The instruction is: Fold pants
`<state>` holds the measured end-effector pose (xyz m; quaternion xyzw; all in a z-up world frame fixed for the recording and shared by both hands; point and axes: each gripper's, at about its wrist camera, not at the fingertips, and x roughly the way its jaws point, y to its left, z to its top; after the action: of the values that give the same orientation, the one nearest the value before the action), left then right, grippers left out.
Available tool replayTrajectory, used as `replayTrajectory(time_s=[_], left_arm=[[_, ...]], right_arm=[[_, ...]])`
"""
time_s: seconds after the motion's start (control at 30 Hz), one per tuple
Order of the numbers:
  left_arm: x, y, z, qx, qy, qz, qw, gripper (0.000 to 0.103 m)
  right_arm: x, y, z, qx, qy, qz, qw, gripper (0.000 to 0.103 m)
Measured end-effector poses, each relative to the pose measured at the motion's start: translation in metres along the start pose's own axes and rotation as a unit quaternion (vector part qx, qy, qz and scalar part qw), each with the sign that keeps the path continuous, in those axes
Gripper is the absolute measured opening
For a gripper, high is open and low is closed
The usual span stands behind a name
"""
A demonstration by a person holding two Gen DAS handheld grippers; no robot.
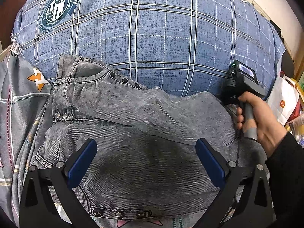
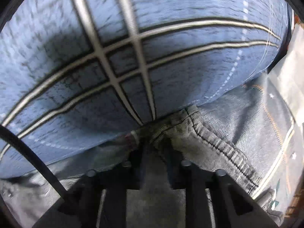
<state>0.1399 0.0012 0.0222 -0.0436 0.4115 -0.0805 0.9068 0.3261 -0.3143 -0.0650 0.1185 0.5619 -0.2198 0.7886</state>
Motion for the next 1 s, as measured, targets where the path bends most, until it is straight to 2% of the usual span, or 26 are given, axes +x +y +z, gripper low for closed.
replayTrajectory(time_s=[0.03, 0.1, 0.23, 0.4, 0.43, 0.5, 0.53, 0.6, 0.67, 0.9, 0.93, 1.0], left_arm=[[-0.001, 0.0, 0.0, 0.0, -0.001, 0.0, 1.0, 0.103], [-0.003, -0.001, 0.0, -0.001, -0.005, -0.002, 1.0, 0.103], [-0.011, -0.002, 0.0, -0.003, -0.012, -0.015, 0.9998, 0.103], [-0.016, -0.004, -0.002, -0.004, -0.007, -0.034, 0.9994, 0.103], [-0.016, -0.005, -0.002, -0.005, -0.002, -0.044, 0.999, 0.103], [-0.016, -0.006, -0.003, -0.013, 0.016, -0.072, 0.9972, 0.103], [-0.015, -0.007, -0.001, -0.022, 0.03, -0.095, 0.9948, 0.103], [-0.012, -0.009, 0.004, -0.037, 0.046, -0.122, 0.9907, 0.103], [-0.004, -0.017, 0.013, -0.052, 0.076, -0.147, 0.9848, 0.103], [0.055, -0.065, 0.042, -0.091, 0.17, -0.169, 0.9667, 0.103], [0.061, -0.072, 0.044, -0.094, 0.175, -0.164, 0.9663, 0.103], [0.074, -0.088, 0.048, -0.086, 0.19, -0.128, 0.9696, 0.103]], right_arm=[[-0.007, -0.007, -0.003, 0.002, -0.004, 0.017, 1.0, 0.006], [-0.039, -0.03, -0.014, 0.009, -0.044, 0.074, 0.996, 0.006], [-0.11, -0.062, -0.052, -0.018, -0.104, 0.136, 0.985, 0.006], [-0.166, -0.101, -0.112, 0.003, -0.122, 0.211, 0.97, 0.006], [-0.171, -0.116, -0.139, 0.021, -0.126, 0.233, 0.964, 0.006], [-0.171, -0.119, -0.156, 0.044, -0.121, 0.262, 0.957, 0.006], [-0.167, -0.133, -0.174, 0.065, -0.128, 0.281, 0.949, 0.006], [-0.162, -0.145, -0.192, 0.093, -0.127, 0.283, 0.946, 0.006], [-0.145, -0.157, -0.194, 0.111, -0.101, 0.297, 0.943, 0.006], [-0.131, -0.17, -0.188, 0.146, -0.071, 0.328, 0.931, 0.006], [-0.131, -0.172, -0.188, 0.149, -0.067, 0.329, 0.93, 0.006], [-0.124, -0.175, -0.188, 0.161, -0.056, 0.338, 0.926, 0.006]])
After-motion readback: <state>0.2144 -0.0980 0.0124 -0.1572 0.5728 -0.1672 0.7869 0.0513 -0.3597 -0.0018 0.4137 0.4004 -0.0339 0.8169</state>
